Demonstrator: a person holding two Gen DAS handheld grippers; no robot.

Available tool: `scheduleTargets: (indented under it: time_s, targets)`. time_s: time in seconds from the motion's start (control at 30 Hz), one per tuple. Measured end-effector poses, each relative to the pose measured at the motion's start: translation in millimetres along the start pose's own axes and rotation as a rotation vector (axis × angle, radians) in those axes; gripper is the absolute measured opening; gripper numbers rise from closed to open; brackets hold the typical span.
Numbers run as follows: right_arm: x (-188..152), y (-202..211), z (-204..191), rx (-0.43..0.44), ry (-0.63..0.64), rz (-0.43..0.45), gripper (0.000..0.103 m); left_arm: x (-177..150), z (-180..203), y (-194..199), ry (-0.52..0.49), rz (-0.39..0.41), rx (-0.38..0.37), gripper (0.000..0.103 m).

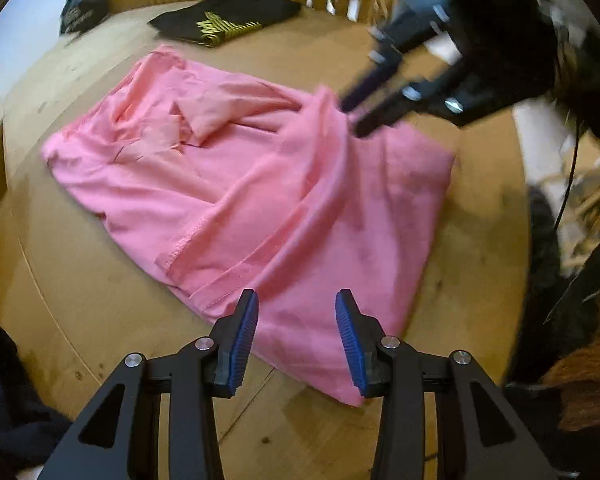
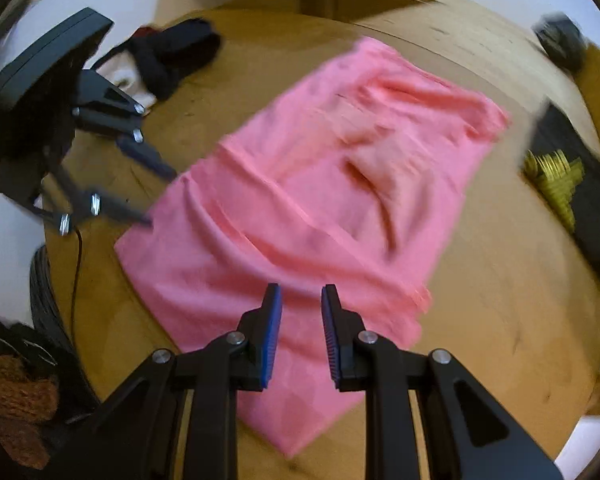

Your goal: Fold clothes

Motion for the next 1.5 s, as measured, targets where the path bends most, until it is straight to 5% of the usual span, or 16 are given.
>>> scheduleTargets:
  time_s: [0.4, 0.6, 0.9, 1.13, 1.33, 1.5]
  targets:
    - [-0.6, -7.6, 39.1, -0.032, 0.103, -0.121, 0.021, 44.7, -32.1, -18.9, -0.179, -0.059, 0.042, 0.030]
    - [2.0, -10.2, 29.6, -0.002, 0.171, -0.127, 0.021, 46.1, -13.2, -26.2, -0.265, -0.067, 0.014, 0.028]
    - [7.1, -14.0, 2.5, 0.024, 0.232, -0.089, 0.021, 52.6, -26.0, -20.4, -0.241, -0.058, 0.045, 0.028]
    - [-13.6, -28.5, -9.1, 0.017, 0.268, -0.167, 0.021, 49.1, -12.0, -29.0, -0.312, -0.084, 0.050, 0.028]
    - [-13.0, -25.8, 2.0, 0.020, 0.216, -0.159, 0.021, 48.6, -9.8, -29.6, -0.327, -0.089, 0.052, 0.005]
    - [-13.4, -20.0, 4.9, 0.014, 0.213, -0.150, 0.021, 47.3, -8.9, -27.9, -0.351, -0.081, 0.054, 0.001]
Point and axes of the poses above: each gripper's, at about its wrist camera, not at the fingertips, and y roughly against the way its jaws point, z to its right, x to its top, the point moved 4 cm from there along -y, roughly the way its jaws point
